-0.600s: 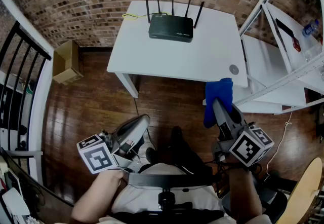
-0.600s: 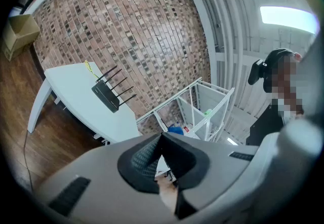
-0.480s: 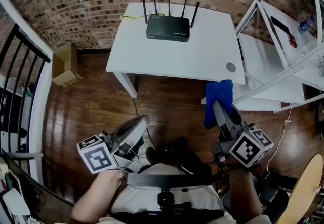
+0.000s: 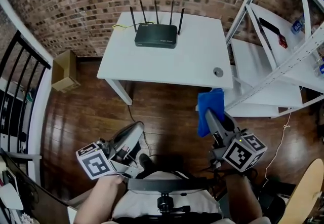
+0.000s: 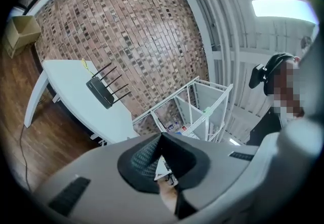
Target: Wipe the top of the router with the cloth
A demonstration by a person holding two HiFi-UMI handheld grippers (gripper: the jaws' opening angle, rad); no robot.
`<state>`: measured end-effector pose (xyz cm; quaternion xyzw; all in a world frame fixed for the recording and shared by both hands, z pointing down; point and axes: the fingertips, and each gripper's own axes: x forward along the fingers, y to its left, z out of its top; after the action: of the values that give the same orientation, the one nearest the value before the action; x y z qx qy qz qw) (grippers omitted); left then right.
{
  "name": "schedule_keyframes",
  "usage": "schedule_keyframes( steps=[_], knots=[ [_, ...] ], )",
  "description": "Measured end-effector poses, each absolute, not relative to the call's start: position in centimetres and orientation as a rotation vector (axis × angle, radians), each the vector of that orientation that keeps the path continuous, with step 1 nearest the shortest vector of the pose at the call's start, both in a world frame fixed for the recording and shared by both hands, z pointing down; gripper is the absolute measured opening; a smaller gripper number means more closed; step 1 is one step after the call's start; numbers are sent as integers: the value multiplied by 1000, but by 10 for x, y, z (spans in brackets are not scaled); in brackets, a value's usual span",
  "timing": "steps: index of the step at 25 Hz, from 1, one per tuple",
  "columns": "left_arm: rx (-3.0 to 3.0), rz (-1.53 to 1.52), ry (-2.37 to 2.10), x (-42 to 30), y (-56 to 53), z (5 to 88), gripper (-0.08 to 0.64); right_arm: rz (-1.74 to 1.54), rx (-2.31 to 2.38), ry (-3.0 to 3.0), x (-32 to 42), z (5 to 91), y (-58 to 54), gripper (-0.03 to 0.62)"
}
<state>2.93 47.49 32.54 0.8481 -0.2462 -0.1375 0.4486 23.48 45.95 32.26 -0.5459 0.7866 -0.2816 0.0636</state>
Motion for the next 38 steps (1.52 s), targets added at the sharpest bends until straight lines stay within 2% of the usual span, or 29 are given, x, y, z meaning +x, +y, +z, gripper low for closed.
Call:
schedule_keyframes(
  steps=[9, 23, 38],
  knots=[
    [2099, -324, -659, 86, 493, 320, 18, -874, -1605, 2374, 295, 322, 475, 109],
    [2074, -330, -767, 136, 518, 327, 18, -907, -1458, 2455, 335, 333, 480, 109],
    [2060, -316, -787, 122, 506, 337, 18, -936, -1434, 2450, 320, 344, 464, 109]
  ],
)
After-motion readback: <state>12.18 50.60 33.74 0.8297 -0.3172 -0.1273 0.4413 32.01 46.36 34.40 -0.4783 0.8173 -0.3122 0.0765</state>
